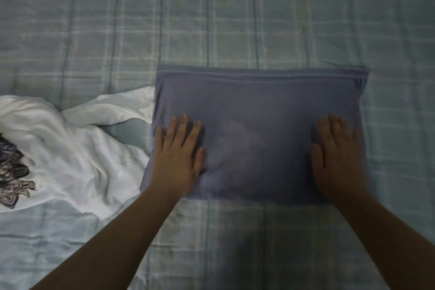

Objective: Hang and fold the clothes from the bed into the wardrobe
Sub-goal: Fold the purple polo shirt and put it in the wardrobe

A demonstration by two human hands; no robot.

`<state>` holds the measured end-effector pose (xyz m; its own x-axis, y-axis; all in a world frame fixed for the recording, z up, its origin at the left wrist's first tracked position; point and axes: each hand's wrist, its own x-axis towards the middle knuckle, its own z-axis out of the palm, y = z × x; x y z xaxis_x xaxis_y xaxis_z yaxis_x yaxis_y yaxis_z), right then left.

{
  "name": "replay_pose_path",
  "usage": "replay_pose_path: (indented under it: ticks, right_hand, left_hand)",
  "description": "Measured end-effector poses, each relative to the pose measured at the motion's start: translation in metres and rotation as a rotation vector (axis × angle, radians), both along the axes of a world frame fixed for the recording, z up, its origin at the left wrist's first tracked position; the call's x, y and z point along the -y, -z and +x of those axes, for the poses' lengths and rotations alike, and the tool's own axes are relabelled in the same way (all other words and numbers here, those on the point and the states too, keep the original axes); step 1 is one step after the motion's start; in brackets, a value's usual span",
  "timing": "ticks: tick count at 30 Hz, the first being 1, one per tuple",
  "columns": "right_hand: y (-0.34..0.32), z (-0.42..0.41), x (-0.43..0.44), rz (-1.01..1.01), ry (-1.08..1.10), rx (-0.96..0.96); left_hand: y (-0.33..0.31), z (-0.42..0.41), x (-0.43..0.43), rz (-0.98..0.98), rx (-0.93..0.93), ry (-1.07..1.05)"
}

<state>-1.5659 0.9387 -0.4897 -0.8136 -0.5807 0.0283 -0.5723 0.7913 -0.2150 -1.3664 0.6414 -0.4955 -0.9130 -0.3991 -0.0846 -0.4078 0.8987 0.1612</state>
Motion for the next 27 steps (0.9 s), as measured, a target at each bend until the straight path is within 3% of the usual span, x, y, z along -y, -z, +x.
replay_pose_path:
  ticks: [9, 15, 20, 27]
  right_hand:
    - [0.036, 0.038, -0.057, 0.162, 0.077, 0.065]
    - [0.029, 0.037, -0.059, -0.005, 0.11, 0.118]
    - [-0.002, 0.034, -0.072, -0.216, 0.288, 0.164]
    - [-0.022, 0.033, -0.104, -0.148, 0.631, 0.296]
  left_hand:
    - [0.034, 0.057, -0.004, -0.045, 0.046, 0.001]
    - [0.021, 0.046, -0.015, -0.018, 0.039, -0.058]
    - [-0.001, -0.022, -0.055, 0.11, -0.051, 0.106]
    - [-0.027, -0.183, -0.155, 0.353, 0.005, 0.223]
